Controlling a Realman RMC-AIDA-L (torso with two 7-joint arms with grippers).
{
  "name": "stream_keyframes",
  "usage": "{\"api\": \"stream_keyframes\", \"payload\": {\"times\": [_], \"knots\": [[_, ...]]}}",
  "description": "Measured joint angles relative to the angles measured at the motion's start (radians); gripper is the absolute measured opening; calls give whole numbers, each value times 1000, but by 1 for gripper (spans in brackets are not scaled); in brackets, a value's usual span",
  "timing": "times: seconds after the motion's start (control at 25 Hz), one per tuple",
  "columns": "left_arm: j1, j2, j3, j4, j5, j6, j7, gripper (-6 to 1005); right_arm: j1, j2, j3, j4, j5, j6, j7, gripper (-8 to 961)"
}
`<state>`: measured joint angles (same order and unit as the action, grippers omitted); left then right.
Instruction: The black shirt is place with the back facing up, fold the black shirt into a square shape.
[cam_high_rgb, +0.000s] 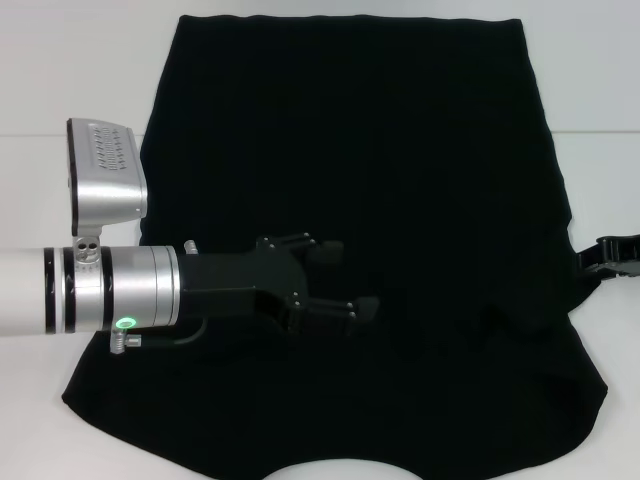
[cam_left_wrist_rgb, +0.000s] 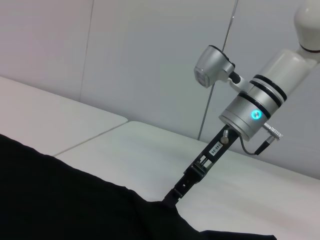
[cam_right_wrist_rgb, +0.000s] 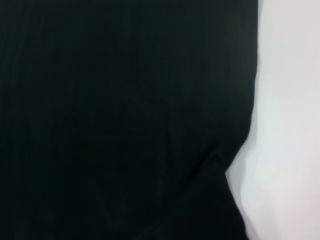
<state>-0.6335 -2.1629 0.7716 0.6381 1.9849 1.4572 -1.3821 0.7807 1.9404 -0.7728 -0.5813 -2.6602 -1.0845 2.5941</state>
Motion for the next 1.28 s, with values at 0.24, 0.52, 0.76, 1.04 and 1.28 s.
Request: {"api": "stream_keyframes", "payload": {"times": [0.24, 0.52, 0.76, 1.04, 1.28], "knots": [[0, 0, -7, 0, 0, 0, 0, 950, 2, 0, 5, 0, -2, 3, 1, 395], [0, 0, -8, 0, 0, 0, 0, 949, 2, 0, 2, 0, -3, 5, 2, 152], [0, 0, -8, 0, 0, 0, 0, 949, 2, 1, 0, 5, -3, 6, 3, 93], [2, 0, -9, 0, 0, 0, 1, 949, 2, 1, 1, 8, -3, 13, 3, 45], [4, 0, -9, 1, 0, 0, 1, 949, 1, 1, 8, -5, 4, 10, -5, 13]]}}
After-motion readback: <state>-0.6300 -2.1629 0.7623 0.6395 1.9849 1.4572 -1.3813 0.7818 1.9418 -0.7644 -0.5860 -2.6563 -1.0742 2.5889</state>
